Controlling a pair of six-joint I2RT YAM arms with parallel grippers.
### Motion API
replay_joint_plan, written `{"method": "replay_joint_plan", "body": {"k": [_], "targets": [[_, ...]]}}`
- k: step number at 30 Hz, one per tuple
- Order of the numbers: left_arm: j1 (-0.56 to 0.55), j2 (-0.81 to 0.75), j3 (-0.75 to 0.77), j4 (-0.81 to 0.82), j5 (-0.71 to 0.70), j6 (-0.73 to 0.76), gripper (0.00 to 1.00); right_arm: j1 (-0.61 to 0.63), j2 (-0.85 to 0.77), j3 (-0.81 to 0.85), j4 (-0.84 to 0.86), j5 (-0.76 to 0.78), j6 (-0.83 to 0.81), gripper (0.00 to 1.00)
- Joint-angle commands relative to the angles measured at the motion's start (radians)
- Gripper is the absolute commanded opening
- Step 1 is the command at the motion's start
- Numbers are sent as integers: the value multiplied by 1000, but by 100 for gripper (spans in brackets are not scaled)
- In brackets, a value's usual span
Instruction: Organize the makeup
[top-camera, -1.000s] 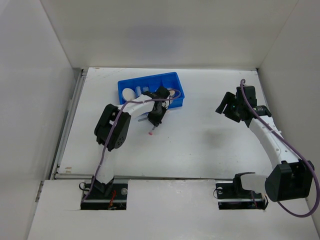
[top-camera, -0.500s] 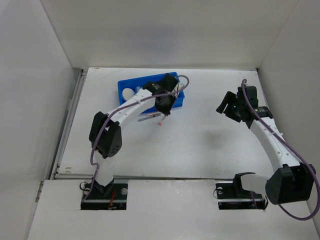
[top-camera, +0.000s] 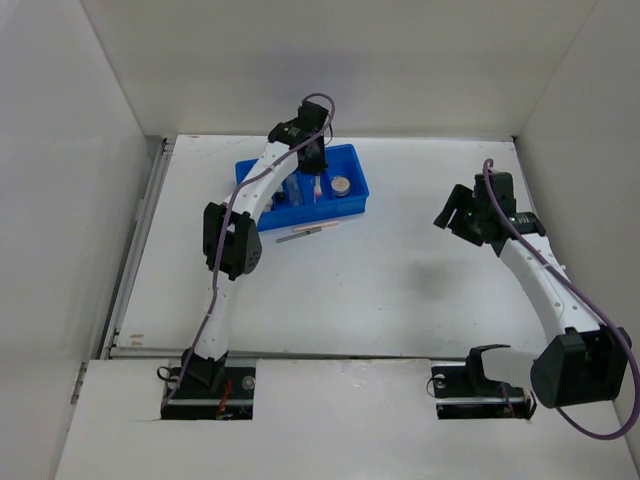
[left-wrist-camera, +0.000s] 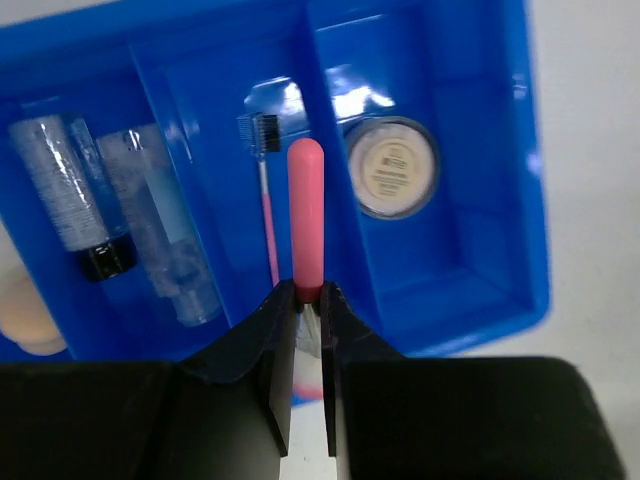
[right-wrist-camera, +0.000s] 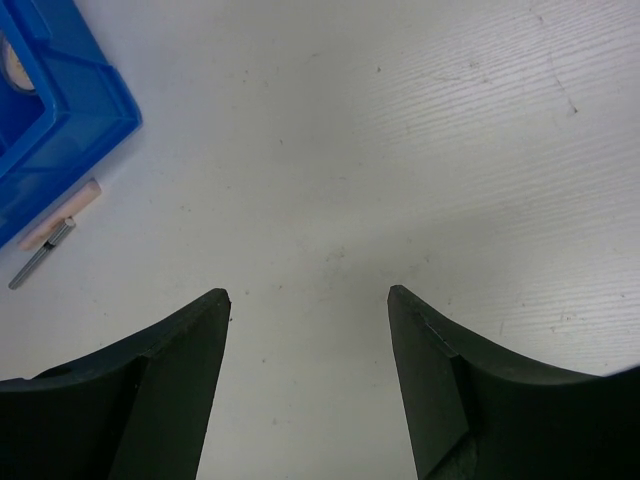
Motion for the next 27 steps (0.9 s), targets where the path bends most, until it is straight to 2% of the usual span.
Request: {"method": "replay_joint_plan", "body": {"k": [1, 6, 9, 10, 12, 14, 15, 16, 17, 18, 19, 20, 21, 24, 25, 26, 27], "targets": [[10, 14, 50, 18, -10, -112, 0, -5, 5, 52, -5, 23, -13, 71], [45, 72, 59, 39, -13, -158, 0, -5, 16, 62, -5, 23, -13, 71], [70, 103, 84, 49, 29, -178, 36, -5, 16, 62, -14, 23, -13, 71], [80, 103, 95, 49, 42, -178, 42, -5, 16, 62, -14, 23, -13, 71], [80, 85, 95, 49, 42, -139, 60, -5, 16, 62, -23, 23, -13, 71], [55, 33, 95, 36, 42, -97, 65, -5, 6, 62, -23, 23, -13, 71], [41, 8, 72, 24, 15, -70, 65, -5, 5, 62, -23, 23, -13, 71], [24, -22, 47, 15, 3, -1, 60, -5, 5, 62, -23, 23, -13, 71], [-13, -100, 5, 15, 3, 47, 46, -5, -5, 53, -23, 14, -13, 71], [-31, -145, -54, 36, 3, 94, 17, -5, -5, 52, -23, 14, -13, 71], [-51, -189, -189, 36, -11, 139, 0, -5, -17, 52, -23, 14, -13, 71], [-70, -234, -268, 57, -11, 224, 0, -5, -18, 42, -23, 4, -13, 71], [-106, -321, -418, 97, -34, 262, 0, -5, -30, 33, -12, 3, -13, 71], [-149, -435, -601, 153, -63, 340, 0, -5, -30, 22, -2, -6, -13, 71], [-160, -446, -646, 153, -88, 340, 9, -5, -30, 22, -2, -16, -13, 71], [-160, -446, -712, 162, -117, 340, 24, -5, -30, 22, -2, -26, -4, 71], [-160, -446, -729, 162, -140, 325, 28, -5, -39, 11, 8, -26, -4, 71]]}}
